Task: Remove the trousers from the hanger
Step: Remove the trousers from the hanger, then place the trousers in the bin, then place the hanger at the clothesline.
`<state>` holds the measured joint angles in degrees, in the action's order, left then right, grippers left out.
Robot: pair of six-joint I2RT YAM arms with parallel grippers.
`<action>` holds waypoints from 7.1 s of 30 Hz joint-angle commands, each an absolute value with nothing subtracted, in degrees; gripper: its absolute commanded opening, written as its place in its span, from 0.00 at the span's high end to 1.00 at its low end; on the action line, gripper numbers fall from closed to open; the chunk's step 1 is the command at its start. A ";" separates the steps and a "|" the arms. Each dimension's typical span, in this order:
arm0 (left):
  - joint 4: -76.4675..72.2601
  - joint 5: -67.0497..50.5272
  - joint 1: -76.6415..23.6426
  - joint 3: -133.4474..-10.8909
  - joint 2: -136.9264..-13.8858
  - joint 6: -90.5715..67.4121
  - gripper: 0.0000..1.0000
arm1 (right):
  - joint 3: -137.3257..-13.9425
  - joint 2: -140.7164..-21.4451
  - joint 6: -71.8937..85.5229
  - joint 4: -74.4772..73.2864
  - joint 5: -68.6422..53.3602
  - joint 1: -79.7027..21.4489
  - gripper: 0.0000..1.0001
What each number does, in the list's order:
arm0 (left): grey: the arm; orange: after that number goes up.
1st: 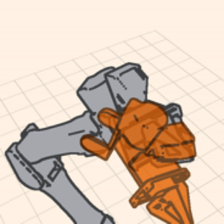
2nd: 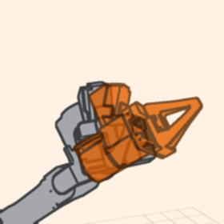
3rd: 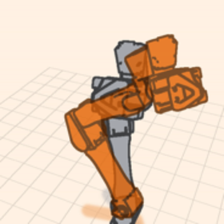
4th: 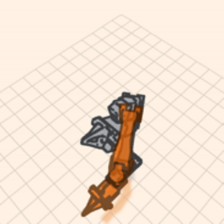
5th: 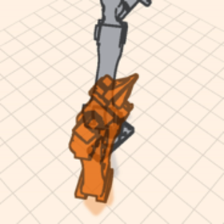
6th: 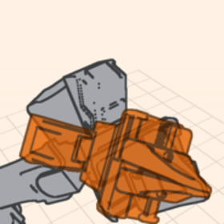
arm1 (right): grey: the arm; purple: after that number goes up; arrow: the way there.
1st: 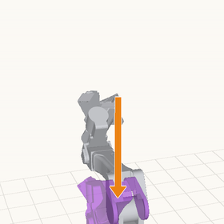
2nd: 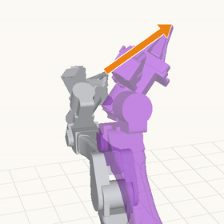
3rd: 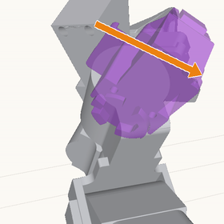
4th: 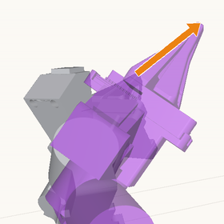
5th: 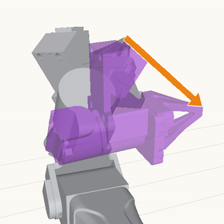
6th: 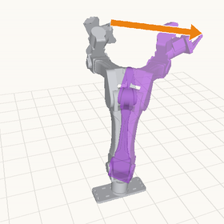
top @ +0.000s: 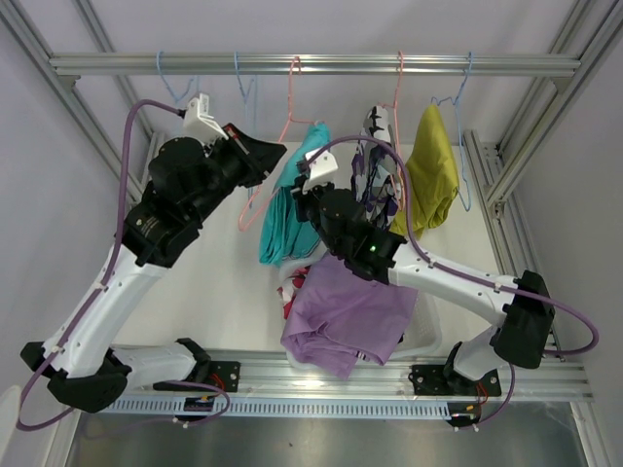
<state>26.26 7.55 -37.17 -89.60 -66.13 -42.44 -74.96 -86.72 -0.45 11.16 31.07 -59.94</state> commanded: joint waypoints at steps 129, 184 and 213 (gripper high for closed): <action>14.77 29.71 -42.98 -60.56 -45.53 -21.97 0.99 | -20.03 -77.62 37.01 26.82 14.41 -77.34 0.39; 25.84 23.55 -39.47 -109.43 -86.22 -15.38 1.00 | -49.31 -37.71 15.38 -23.11 29.80 -76.73 0.12; 20.04 24.87 -41.57 -80.43 -75.16 -23.98 0.46 | -41.31 -33.05 20.30 -23.64 23.65 -73.39 0.11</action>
<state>19.42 24.12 -40.34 -82.56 -78.48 -21.63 -41.67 -33.82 19.31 -24.21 24.49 -73.63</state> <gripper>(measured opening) 0.519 0.886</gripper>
